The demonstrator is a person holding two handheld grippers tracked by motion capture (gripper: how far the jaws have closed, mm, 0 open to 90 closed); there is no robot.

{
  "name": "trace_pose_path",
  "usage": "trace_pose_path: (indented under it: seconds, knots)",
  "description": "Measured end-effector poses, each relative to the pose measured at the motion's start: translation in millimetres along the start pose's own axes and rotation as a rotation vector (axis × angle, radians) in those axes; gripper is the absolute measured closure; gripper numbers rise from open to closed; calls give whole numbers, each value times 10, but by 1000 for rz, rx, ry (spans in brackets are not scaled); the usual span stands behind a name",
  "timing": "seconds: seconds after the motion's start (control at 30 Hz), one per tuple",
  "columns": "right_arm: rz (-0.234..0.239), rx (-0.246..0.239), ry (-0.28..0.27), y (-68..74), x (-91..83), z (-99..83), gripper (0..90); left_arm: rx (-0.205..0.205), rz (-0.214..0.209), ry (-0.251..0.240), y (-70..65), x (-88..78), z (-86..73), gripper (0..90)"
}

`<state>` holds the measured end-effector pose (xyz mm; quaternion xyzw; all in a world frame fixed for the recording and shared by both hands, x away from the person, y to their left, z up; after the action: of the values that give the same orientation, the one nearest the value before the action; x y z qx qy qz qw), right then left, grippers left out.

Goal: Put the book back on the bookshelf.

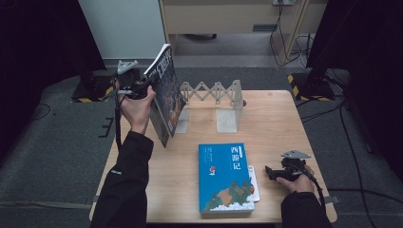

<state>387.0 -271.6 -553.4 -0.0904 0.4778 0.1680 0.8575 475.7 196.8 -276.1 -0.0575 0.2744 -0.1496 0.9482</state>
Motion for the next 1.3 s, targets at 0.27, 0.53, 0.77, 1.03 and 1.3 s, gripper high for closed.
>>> trace_pose_path:
  seconds: [0.27, 0.53, 0.77, 1.03, 1.3]
  knots:
    - [0, 0, 0, 0, 0, 0, 13, 7, 45, 13, -22, 213, -76, 819]
    - [0, 0, 0, 0, 0, 0, 13, 40, 97, 12, -74, 313, -118, 819]
    - [0, 0, 0, 0, 0, 0, 13, 35, 101, -9, -91, 365, -166, 819]
    - [0, 0, 0, 0, 0, 0, 13, 21, 116, -6, -76, 451, -251, 819]
    - [-1, 0, -1, 0, 1, 0, 13, 18, 127, -19, -67, 546, -345, 819]
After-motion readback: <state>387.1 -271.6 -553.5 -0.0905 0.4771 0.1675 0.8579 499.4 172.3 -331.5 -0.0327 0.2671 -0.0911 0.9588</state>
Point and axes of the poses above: each handheld gripper's, and its own axes: x roughly forward along the jaws, z roughly out of its top, y roughly to its left, the point moved 2 cm from there along x, roughly forward along the jaws, and after that the axes turned 13 degrees about y, right-handed, at the moved point
